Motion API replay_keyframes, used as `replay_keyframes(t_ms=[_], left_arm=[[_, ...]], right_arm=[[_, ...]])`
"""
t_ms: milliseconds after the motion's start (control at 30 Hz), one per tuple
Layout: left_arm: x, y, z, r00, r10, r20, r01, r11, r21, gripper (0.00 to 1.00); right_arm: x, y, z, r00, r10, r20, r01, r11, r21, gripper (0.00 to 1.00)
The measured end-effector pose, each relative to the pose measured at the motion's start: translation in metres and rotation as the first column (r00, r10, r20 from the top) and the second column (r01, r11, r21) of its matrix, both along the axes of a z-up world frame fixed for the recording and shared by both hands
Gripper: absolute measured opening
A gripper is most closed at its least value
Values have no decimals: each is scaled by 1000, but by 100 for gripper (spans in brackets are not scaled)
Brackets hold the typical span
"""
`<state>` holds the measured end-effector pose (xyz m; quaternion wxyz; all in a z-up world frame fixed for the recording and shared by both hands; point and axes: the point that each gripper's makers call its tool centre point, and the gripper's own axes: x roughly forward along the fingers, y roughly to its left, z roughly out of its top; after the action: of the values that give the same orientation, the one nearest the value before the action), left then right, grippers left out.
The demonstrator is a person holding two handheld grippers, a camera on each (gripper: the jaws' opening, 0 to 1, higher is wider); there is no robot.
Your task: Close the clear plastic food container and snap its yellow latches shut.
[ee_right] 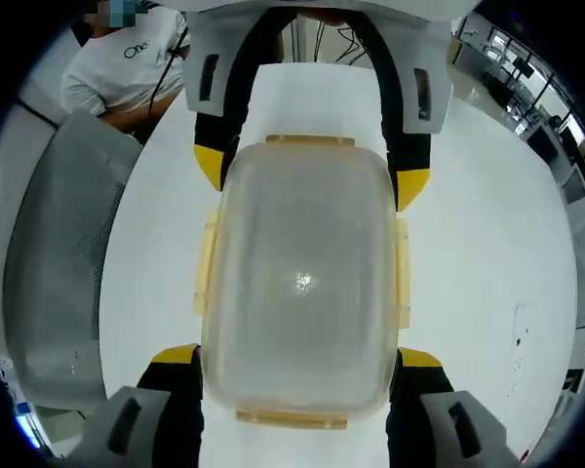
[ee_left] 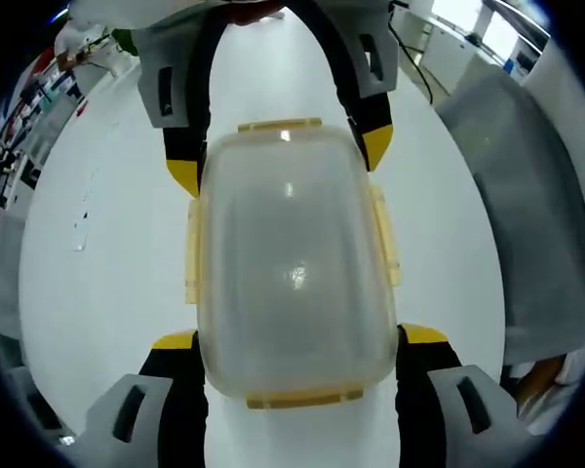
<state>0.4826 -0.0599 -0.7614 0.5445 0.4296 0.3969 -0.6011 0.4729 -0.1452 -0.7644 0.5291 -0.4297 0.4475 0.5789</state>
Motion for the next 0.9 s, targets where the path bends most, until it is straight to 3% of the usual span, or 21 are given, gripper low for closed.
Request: replay_keyframes(t_ms=[400,467,500,567,900], left_arm=[[-1,-1,0,1000,16,-8,-16,1000,-9,78],[-2,0,3,1000,-2,2,2,1000,-16,78],[-3,1,3,1000,-15,9,16,1000,-18,80],[-4,0,3,1000,4,4,-3,1000,-23,98],[-1,1,10,999,20,25,-20,999,-27,99]], right_arm=[[0,-1,0,1000,15,-2,-15,1000,-13,79],[6,0,0,1000,1,29,0,1000,-7,90],[4,0,0,1000,-14,22,14,1000,-7,99],[5,0,2,1000,-25,16,25,1000,4,99],[1,6,9,1000,-21,22,21,1000,9,99]])
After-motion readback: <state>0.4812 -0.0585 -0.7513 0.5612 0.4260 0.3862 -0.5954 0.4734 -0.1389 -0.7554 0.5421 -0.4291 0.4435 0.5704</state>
